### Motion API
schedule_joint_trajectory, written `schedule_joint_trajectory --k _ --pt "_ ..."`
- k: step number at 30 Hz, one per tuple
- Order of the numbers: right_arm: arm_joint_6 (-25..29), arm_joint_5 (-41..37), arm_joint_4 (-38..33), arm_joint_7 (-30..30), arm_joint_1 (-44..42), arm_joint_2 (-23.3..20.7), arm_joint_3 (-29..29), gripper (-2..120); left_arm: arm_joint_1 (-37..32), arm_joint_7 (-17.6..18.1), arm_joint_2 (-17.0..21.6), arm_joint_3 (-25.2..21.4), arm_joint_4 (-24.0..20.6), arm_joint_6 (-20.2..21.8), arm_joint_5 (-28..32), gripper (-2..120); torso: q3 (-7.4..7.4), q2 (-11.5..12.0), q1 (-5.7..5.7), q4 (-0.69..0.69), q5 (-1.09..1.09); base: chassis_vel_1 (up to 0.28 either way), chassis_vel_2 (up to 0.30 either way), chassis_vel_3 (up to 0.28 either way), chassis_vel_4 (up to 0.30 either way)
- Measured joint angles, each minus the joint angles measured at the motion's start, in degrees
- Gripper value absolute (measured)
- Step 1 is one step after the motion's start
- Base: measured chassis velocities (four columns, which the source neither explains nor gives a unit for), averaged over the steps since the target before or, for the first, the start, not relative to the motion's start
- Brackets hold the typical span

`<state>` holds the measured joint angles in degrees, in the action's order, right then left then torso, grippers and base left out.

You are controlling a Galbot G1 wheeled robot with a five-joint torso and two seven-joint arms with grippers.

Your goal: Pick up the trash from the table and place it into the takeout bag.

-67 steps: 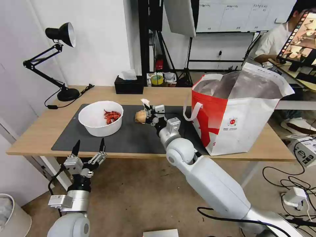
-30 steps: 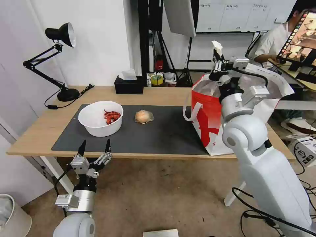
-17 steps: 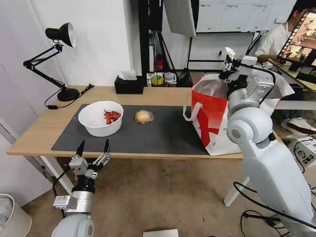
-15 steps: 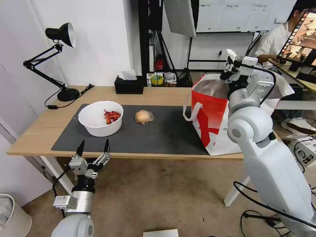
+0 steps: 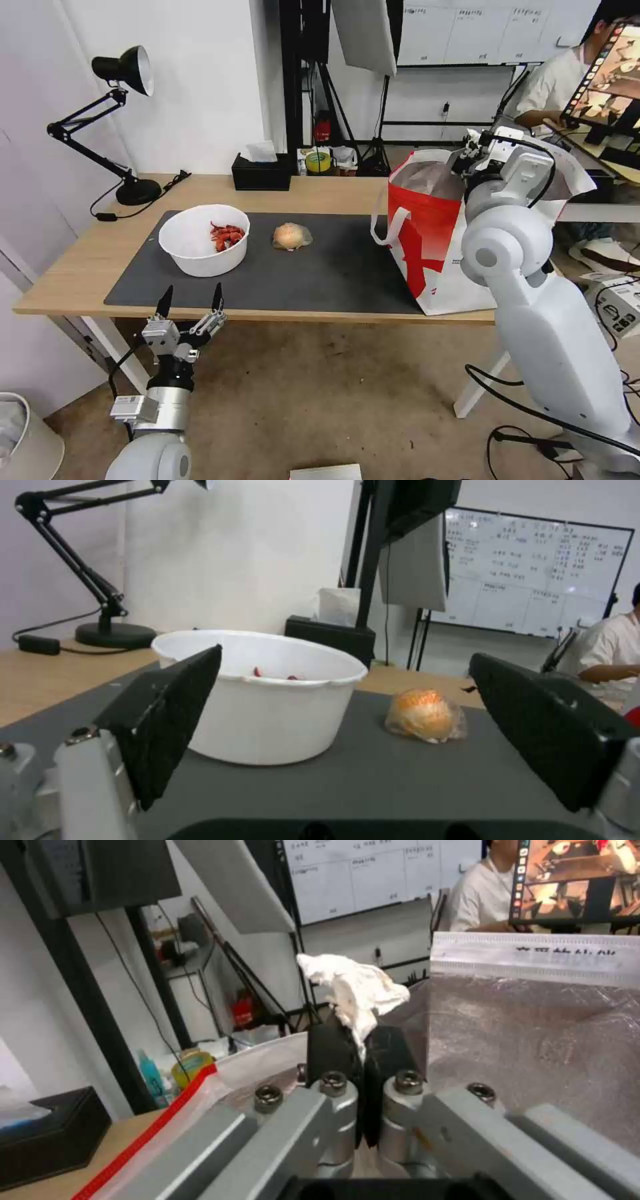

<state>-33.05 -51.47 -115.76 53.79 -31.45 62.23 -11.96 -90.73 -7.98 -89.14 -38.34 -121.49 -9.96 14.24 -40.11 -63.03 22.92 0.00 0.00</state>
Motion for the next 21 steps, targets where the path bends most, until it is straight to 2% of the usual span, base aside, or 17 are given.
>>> schedule_joint_trajectory --k 7,12,14,17,18,21 --pt "-0.7 0.1 -0.6 0.6 -0.8 0.1 0.0 3 -0.1 0.1 0.0 0.0 -0.2 -0.1 0.0 100 0.0 0.0 0.0 0.0 0.0 0.0 0.0 0.0 0.0" --pt "-1.0 0.1 -1.2 1.1 -1.3 0.1 0.0 22 -0.2 0.1 -0.2 0.0 -0.4 -0.2 0.0 100 0.0 0.0 0.0 0.0 0.0 0.0 0.0 0.0 0.0" --pt "-1.1 0.1 -1.3 1.4 -1.3 0.1 -0.1 25 -0.3 0.1 -0.2 0.0 -0.4 -0.2 -0.1 100 0.0 0.0 0.0 0.0 0.0 0.0 0.0 0.0 0.0" --pt "-1.2 0.1 -1.3 1.8 -1.3 0.1 -0.2 42 -0.3 0.2 -0.3 0.0 -0.5 -0.3 -0.1 100 0.0 0.0 0.0 0.0 0.0 0.0 0.0 0.0 0.0" --pt "-1.2 0.1 -1.3 1.8 -1.3 0.1 -0.2 42 -0.3 0.2 -0.3 0.0 -0.5 -0.3 -0.1 100 0.0 0.0 0.0 0.0 0.0 0.0 0.0 0.0 0.0" --pt "-1.2 0.2 -1.3 1.9 -1.5 0.3 -0.3 56 -0.3 0.2 -0.3 0.0 -0.5 -0.3 -0.2 100 0.0 0.0 0.0 0.0 0.0 0.0 0.0 0.0 0.0"
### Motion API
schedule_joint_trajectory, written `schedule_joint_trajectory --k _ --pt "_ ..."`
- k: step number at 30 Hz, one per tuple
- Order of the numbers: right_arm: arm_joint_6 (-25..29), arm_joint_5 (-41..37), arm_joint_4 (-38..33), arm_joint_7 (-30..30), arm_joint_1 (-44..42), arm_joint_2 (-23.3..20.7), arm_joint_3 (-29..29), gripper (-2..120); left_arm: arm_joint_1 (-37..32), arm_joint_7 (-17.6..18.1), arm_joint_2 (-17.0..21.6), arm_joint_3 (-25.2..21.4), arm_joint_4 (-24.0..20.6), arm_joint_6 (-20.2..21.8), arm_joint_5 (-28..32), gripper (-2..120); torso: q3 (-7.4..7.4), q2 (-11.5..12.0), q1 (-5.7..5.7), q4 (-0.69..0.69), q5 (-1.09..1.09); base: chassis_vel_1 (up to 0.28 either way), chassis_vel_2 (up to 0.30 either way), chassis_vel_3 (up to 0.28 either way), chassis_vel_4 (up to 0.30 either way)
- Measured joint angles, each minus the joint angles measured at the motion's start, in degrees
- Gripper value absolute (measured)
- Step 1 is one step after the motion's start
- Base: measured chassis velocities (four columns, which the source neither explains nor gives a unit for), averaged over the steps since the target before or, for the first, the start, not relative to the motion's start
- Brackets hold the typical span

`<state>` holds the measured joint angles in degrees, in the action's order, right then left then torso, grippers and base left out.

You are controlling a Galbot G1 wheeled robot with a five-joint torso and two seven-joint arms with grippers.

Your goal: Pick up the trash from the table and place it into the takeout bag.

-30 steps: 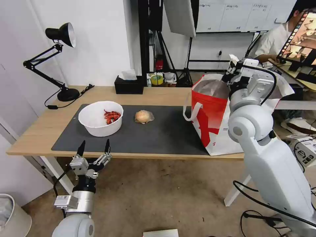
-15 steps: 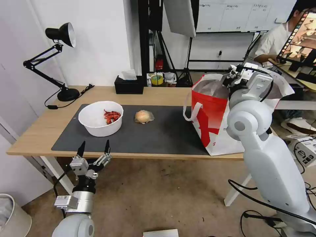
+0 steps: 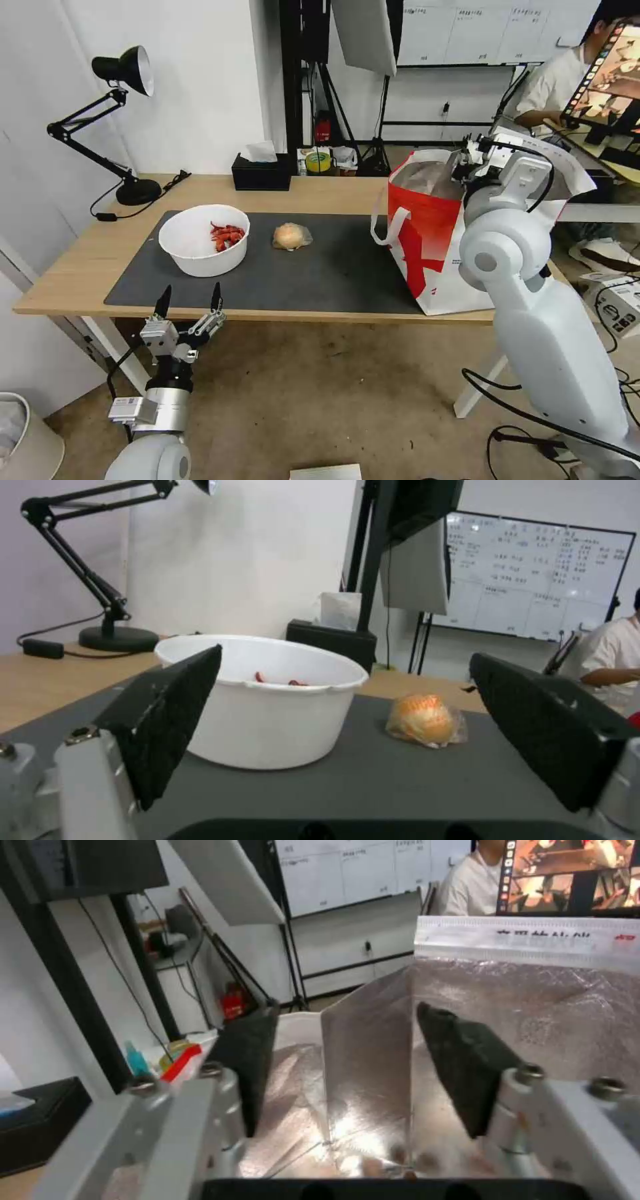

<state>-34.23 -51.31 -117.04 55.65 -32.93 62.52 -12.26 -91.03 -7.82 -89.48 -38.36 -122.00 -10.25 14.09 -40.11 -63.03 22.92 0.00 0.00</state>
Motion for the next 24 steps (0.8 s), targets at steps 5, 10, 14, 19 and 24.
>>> schedule_joint_trajectory --k 5,10,14,19,24 --pt "0.0 0.0 0.0 0.0 -0.1 0.1 -0.1 69 0.1 0.0 0.0 0.0 0.0 0.0 0.0 100 0.0 0.0 0.0 0.0 0.0 0.0 0.0 0.0 0.0" --pt "0.1 0.2 0.1 -0.4 -0.1 0.4 -0.1 91 0.2 0.0 0.0 0.0 0.0 0.0 0.0 100 0.0 0.0 0.0 0.0 0.0 0.0 0.0 0.0 0.0" --pt "1.7 1.8 -0.4 -3.7 -0.3 0.4 0.0 99 0.3 0.0 0.0 0.0 0.1 0.0 0.0 100 0.0 0.0 0.0 0.0 0.0 0.0 0.0 0.0 0.0" --pt "5.8 8.6 -1.3 -12.2 -1.2 0.0 0.2 100 0.5 0.0 0.0 0.0 0.2 0.0 0.0 100 0.0 0.0 0.0 0.0 0.0 0.0 0.0 0.0 0.0" --pt "13.5 13.4 -1.5 -22.4 -3.2 -0.9 0.3 100 0.5 0.0 0.0 0.1 0.2 0.0 0.0 100 0.0 0.0 0.0 -0.01 -0.01 0.0 0.0 0.0 0.0"
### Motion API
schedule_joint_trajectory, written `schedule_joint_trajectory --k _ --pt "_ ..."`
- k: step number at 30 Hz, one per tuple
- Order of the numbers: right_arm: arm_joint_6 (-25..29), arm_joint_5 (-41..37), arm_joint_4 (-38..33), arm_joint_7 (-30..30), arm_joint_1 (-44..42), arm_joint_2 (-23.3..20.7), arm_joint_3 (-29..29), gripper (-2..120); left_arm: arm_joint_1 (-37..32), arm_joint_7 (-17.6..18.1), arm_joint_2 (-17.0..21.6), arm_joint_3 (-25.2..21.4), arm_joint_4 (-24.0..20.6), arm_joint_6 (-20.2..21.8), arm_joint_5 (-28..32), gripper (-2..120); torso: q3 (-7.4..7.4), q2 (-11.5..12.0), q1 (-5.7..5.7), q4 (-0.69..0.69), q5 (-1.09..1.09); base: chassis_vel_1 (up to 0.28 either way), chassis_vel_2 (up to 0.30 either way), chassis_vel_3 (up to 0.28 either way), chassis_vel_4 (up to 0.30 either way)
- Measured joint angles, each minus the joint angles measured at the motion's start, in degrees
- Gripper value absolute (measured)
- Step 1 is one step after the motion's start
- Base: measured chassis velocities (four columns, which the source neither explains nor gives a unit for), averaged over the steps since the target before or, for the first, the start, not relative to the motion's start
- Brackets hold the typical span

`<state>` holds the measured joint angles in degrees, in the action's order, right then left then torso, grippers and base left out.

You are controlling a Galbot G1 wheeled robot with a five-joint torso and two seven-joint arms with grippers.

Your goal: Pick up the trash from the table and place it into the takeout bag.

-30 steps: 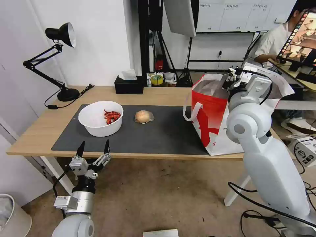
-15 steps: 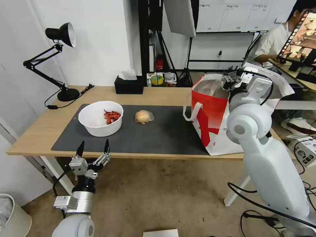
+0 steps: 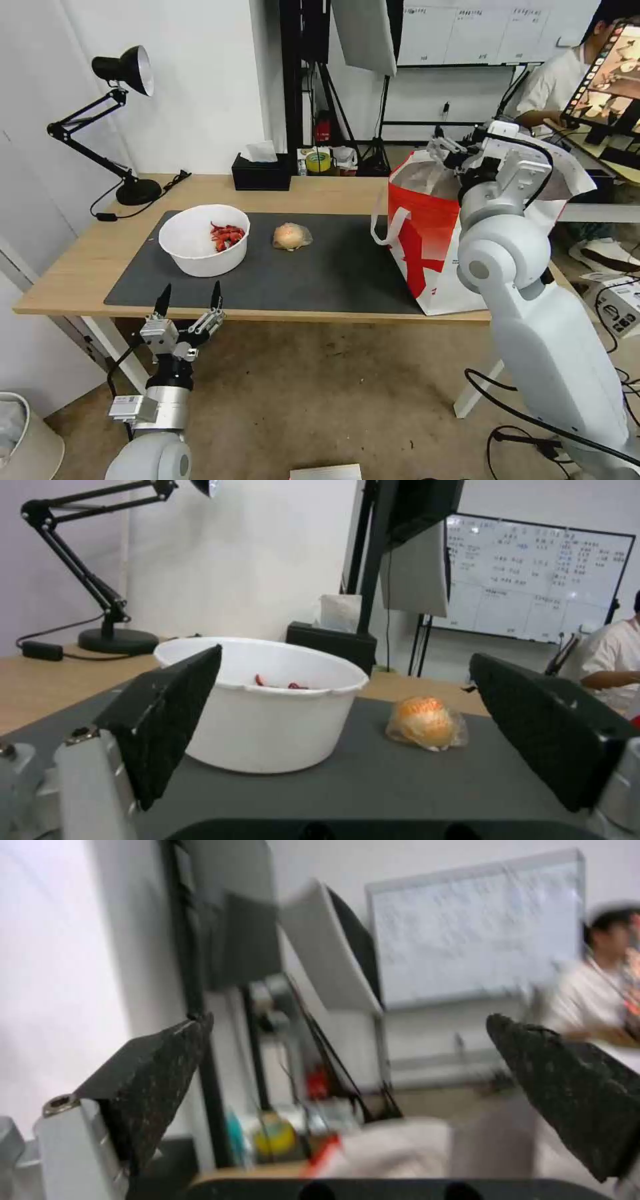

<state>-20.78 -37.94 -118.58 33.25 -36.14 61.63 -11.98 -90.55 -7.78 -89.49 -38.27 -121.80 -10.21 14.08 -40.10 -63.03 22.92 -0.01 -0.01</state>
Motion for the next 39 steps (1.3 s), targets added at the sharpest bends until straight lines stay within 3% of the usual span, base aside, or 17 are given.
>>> schedule_joint_trajectory --k 1,4,6,8,12,16,17,23,39 --pt "0.0 0.0 0.0 0.0 0.0 0.0 0.0 100 0.0 0.0 0.0 0.0 0.0 0.0 0.0 100 0.0 0.0 0.0 0.0 0.0 0.0 0.0 0.0 0.0" --pt "7.1 5.7 0.8 -9.2 -3.6 -0.9 -0.2 100 0.0 0.0 -0.1 0.1 0.0 0.0 0.0 100 0.0 0.0 0.0 0.0 0.01 0.0 0.0 0.0 0.0" --pt "8.4 6.6 0.8 -10.9 -4.4 -1.1 -0.3 100 0.0 0.0 -0.1 0.1 0.0 0.0 0.0 100 0.0 0.0 0.0 0.01 0.01 0.0 0.0 0.0 0.0" --pt "14.1 10.4 0.7 -17.4 -8.8 -1.7 -1.0 100 -0.1 0.0 0.0 0.0 -0.1 0.0 0.1 100 0.0 0.0 0.0 0.01 0.01 0.0 0.0 0.0 0.0" --pt "20.3 14.5 0.4 -21.8 -13.4 -1.8 -1.9 100 -0.1 0.0 0.1 -0.1 -0.2 0.0 0.2 100 0.0 0.0 0.0 0.01 0.01 0.0 0.0 0.0 0.0" --pt "24.4 16.1 -0.6 -23.1 -17.3 -1.3 -2.7 100 -0.1 0.0 -0.2 0.1 -0.1 -0.1 0.2 100 0.0 0.0 0.0 0.0 -0.02 0.0 0.0 0.0 0.0" --pt "27.4 18.1 -0.6 -24.7 -20.7 -0.1 -3.4 100 0.0 0.0 -0.2 0.2 -0.1 -0.2 0.2 100 0.0 0.0 0.0 0.01 0.01 0.0 0.0 0.0 0.0" --pt "33.9 23.5 -0.3 -27.7 -30.2 3.5 -4.8 100 0.0 0.0 0.1 0.6 -0.2 -0.2 0.2 100 0.0 0.0 0.0 0.02 0.01 0.0 0.0 0.0 0.0" --pt "42.2 30.0 -0.5 -27.1 -42.4 9.6 -6.5 100 -0.4 0.0 0.8 0.8 -0.5 -0.3 0.5 100 0.0 0.0 0.0 0.01 0.0 0.0 0.0 0.0 0.0"
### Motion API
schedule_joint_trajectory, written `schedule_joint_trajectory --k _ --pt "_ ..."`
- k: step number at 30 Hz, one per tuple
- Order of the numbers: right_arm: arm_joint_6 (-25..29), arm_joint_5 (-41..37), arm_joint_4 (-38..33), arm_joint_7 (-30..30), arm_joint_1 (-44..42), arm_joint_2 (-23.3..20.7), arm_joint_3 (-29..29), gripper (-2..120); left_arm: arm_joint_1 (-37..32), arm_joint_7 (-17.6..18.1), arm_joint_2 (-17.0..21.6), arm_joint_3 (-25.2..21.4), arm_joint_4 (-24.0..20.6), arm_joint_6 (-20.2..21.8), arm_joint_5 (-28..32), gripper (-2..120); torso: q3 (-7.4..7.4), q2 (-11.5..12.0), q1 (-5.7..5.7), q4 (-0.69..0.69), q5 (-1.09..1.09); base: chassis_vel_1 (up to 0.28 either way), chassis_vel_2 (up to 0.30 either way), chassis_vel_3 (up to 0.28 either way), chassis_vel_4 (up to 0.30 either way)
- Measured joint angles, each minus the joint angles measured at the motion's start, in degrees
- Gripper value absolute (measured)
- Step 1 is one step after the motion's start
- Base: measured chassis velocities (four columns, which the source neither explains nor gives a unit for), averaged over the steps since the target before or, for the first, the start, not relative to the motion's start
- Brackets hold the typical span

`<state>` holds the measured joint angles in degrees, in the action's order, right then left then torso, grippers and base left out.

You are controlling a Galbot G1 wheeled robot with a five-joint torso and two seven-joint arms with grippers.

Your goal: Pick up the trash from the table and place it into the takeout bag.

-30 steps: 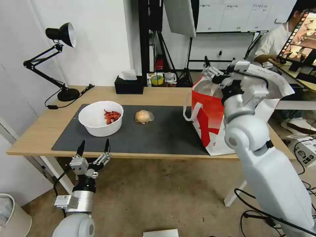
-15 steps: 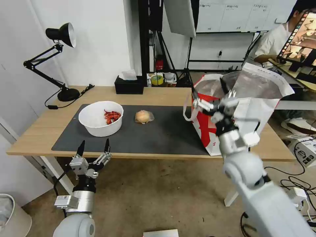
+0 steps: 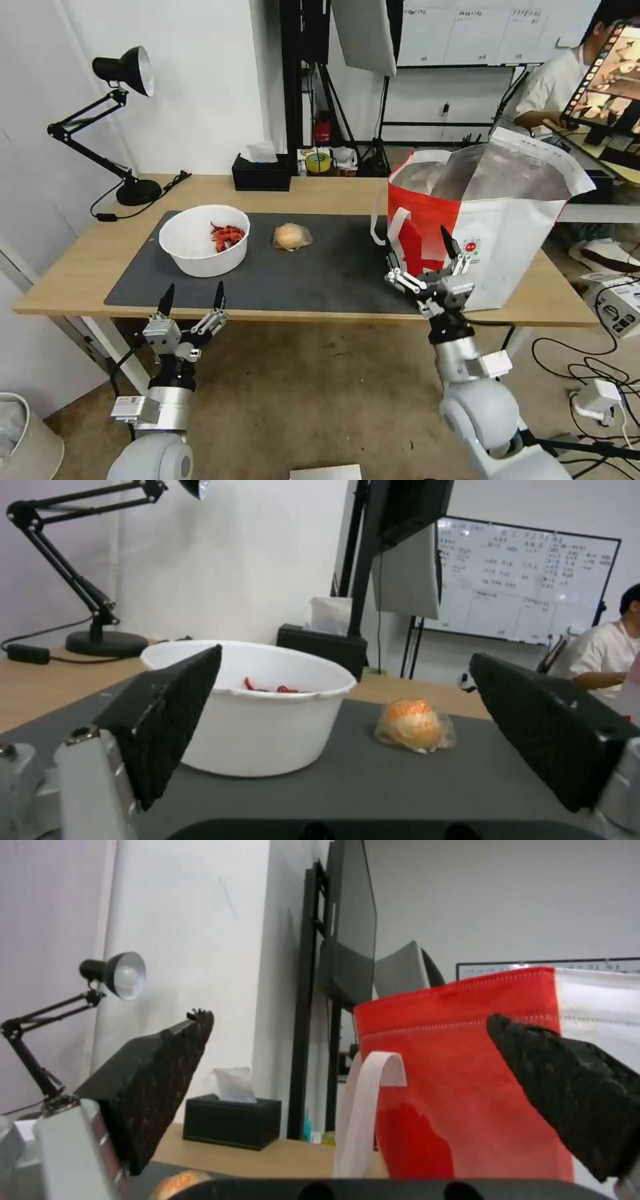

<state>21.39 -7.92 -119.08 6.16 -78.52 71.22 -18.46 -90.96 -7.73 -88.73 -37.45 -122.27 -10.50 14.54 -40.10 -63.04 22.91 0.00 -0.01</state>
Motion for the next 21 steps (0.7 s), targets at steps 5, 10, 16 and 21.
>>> schedule_joint_trajectory --k 5,10,16,21 --pt "2.1 2.0 0.6 1.2 -2.3 1.8 0.2 100 -0.3 0.0 0.0 -0.1 0.0 -0.6 0.0 100 0.0 0.0 0.0 0.0 0.01 0.0 0.0 0.0 0.0" --pt "5.1 3.7 1.9 2.1 -4.7 3.3 0.3 100 -0.4 0.1 0.1 -0.5 0.0 -1.0 0.0 100 0.0 0.0 0.0 0.0 0.0 0.0 0.0 0.0 0.0" --pt "7.1 4.4 2.9 3.2 -6.5 4.7 0.2 100 -0.4 0.1 0.0 -0.6 0.0 -1.0 0.0 100 0.0 0.0 0.0 0.0 0.0 0.0 0.0 0.0 0.0" --pt "8.5 4.9 3.5 3.6 -8.3 5.4 0.3 100 -0.4 0.1 -0.1 -0.5 0.0 -1.0 0.0 100 0.0 0.0 0.01 0.0 0.01 0.0 0.0 0.0 0.0"
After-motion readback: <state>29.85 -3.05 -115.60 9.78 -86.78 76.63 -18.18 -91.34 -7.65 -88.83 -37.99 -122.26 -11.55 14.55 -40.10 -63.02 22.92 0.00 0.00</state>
